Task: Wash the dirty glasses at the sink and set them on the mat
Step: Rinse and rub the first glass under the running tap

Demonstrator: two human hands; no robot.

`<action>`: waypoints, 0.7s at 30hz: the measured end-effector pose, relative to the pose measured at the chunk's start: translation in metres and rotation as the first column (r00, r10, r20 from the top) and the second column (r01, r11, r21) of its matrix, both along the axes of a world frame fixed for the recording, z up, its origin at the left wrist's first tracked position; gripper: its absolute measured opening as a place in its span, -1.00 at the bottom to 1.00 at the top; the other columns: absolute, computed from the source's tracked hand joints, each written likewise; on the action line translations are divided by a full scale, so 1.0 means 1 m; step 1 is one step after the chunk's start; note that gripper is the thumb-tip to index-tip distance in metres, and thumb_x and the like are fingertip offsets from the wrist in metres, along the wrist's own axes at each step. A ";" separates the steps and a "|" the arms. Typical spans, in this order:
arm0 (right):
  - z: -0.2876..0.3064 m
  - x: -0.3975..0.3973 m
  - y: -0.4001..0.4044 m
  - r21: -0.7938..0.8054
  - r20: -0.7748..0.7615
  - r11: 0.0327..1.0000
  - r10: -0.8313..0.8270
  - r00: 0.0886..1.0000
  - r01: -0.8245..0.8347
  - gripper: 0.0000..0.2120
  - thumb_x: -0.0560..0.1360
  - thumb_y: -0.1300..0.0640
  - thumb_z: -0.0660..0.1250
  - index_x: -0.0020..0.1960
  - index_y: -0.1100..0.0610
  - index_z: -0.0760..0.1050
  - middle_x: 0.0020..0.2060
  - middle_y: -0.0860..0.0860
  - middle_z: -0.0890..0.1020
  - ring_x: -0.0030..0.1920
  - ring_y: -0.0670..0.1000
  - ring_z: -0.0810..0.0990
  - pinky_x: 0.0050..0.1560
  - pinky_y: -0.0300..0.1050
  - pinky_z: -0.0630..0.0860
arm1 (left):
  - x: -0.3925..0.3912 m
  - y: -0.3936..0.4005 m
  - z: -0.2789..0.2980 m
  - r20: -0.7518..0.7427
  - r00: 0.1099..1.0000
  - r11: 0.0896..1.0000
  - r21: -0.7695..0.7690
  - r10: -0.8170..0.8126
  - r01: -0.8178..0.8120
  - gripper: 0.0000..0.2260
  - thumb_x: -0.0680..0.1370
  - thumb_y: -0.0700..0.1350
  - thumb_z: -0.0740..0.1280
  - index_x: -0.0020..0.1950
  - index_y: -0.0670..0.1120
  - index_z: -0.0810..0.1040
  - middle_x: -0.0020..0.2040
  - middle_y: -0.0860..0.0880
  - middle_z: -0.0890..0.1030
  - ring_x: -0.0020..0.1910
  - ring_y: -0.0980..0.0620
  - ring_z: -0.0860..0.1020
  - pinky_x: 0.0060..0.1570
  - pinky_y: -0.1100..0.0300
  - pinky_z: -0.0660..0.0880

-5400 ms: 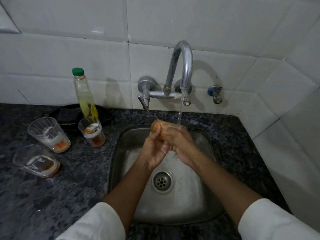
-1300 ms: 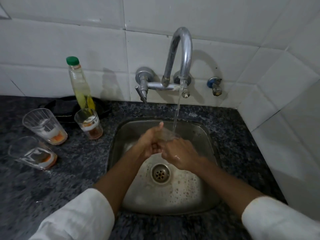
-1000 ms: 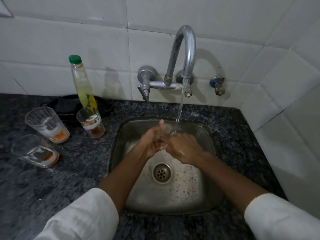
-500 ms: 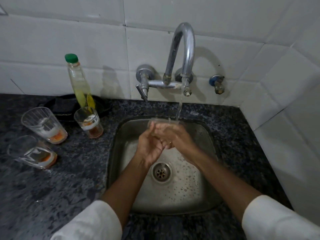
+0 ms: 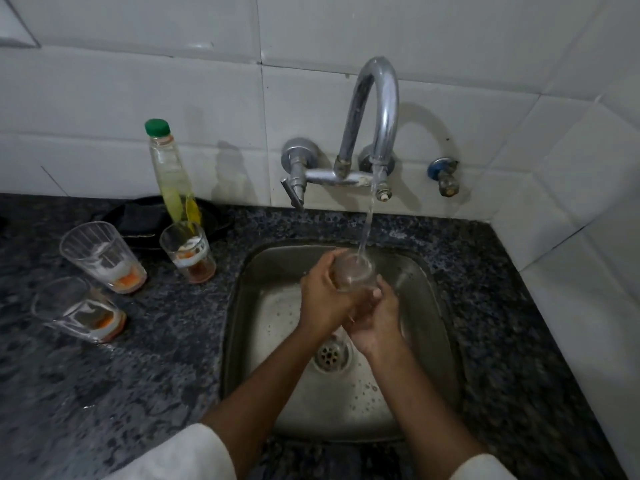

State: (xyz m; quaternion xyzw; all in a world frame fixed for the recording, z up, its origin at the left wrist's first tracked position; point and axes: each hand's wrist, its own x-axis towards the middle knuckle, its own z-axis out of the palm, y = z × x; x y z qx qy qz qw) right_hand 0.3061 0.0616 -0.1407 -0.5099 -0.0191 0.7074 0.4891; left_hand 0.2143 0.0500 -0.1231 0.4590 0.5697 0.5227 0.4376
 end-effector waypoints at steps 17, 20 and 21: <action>0.074 0.037 0.034 -0.056 0.970 0.201 -0.220 -0.101 -0.978 -0.50 0.56 -0.20 0.04 -0.12 0.09 0.63 -0.25 -0.14 0.60 -0.16 -0.09 0.53 -0.13 -0.10 0.37 | -0.045 0.010 0.008 0.266 0.903 0.850 -0.326 -0.337 0.413 -0.55 0.25 -0.33 0.47 0.11 -0.09 0.58 0.05 -0.12 0.66 0.12 -0.17 0.61 0.20 -0.18 0.53; 0.087 0.029 0.026 -0.055 0.998 0.251 0.052 -0.044 -0.967 -0.70 0.61 0.05 0.23 -0.17 0.14 0.63 -0.31 -0.08 0.63 -0.43 -0.30 0.55 -0.36 -0.42 0.39 | -0.020 0.007 0.003 0.016 0.984 0.950 -0.260 -0.177 0.175 -0.53 0.27 -0.34 0.53 0.09 -0.03 0.53 0.02 -0.03 0.64 0.06 -0.07 0.62 0.05 -0.11 0.60; 0.088 0.026 0.025 -0.109 0.993 0.284 0.071 -0.092 -0.953 -0.74 0.62 0.10 0.24 -0.17 0.14 0.62 -0.31 -0.07 0.62 -0.49 -0.32 0.52 -0.40 -0.44 0.39 | -0.011 0.005 0.000 -0.087 0.991 0.975 -0.205 -0.100 0.081 -0.54 0.26 -0.26 0.56 0.07 0.02 0.51 -0.02 0.03 0.64 -0.01 0.00 0.63 -0.03 -0.07 0.61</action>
